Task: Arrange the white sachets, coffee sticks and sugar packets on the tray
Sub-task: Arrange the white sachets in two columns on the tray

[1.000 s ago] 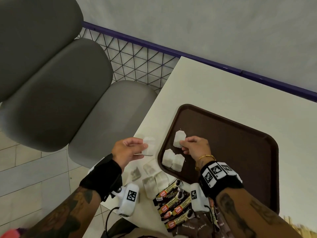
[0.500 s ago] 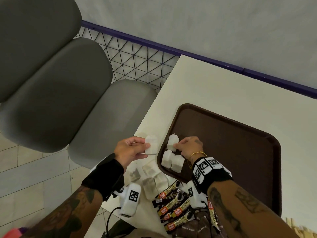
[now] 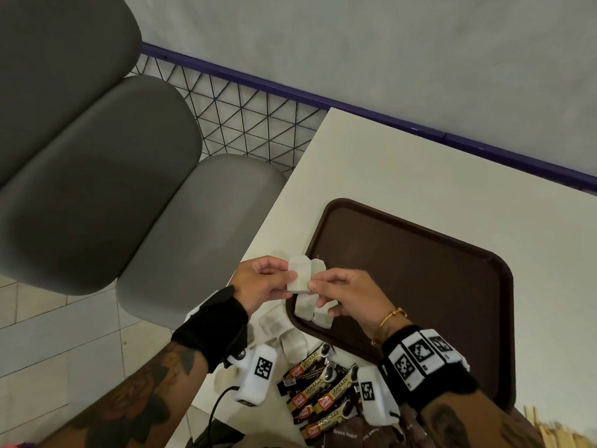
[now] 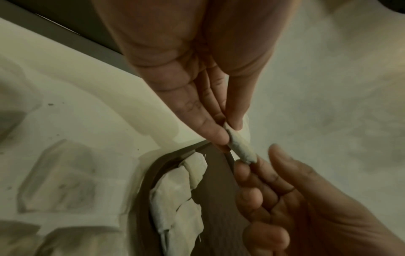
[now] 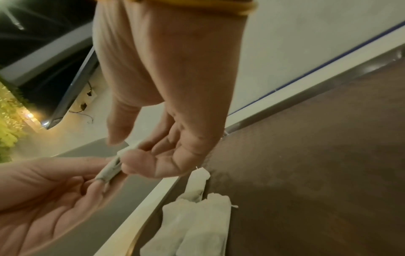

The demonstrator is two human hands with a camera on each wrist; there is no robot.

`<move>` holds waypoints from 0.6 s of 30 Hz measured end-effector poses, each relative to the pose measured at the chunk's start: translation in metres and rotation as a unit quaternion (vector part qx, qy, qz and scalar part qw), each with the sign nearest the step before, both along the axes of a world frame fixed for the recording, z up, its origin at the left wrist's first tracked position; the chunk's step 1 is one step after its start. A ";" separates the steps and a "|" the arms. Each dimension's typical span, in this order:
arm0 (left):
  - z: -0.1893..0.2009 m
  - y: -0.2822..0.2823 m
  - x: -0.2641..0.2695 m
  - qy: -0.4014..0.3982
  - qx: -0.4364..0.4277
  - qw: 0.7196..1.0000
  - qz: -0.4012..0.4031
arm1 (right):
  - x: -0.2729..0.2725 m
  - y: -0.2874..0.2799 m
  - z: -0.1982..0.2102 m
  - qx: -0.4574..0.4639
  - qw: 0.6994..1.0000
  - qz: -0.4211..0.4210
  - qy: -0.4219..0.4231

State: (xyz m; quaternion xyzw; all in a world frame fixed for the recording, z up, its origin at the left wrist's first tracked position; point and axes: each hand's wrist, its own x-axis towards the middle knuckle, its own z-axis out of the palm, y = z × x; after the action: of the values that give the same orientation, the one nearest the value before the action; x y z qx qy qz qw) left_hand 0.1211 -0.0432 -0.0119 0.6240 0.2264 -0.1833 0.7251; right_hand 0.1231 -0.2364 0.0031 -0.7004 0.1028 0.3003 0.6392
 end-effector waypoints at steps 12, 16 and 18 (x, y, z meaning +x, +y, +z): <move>-0.007 -0.003 -0.018 0.021 -0.003 0.999 -0.034 | -0.008 0.002 -0.021 0.002 0.996 -0.079 0.047; -0.011 0.013 -0.020 0.016 0.025 0.999 -0.030 | 0.010 -0.021 -0.031 -0.103 0.979 -0.172 0.026; -0.015 0.022 -0.022 0.018 0.049 0.998 -0.028 | 0.017 -0.029 -0.037 -0.149 0.973 -0.171 0.031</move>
State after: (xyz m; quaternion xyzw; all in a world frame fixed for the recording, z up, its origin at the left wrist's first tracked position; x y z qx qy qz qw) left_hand 0.0995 -0.0210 -0.0268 0.6612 0.2307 -0.2035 0.6842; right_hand 0.1397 -0.2653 -0.0341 -0.7502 0.2844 0.1896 0.5660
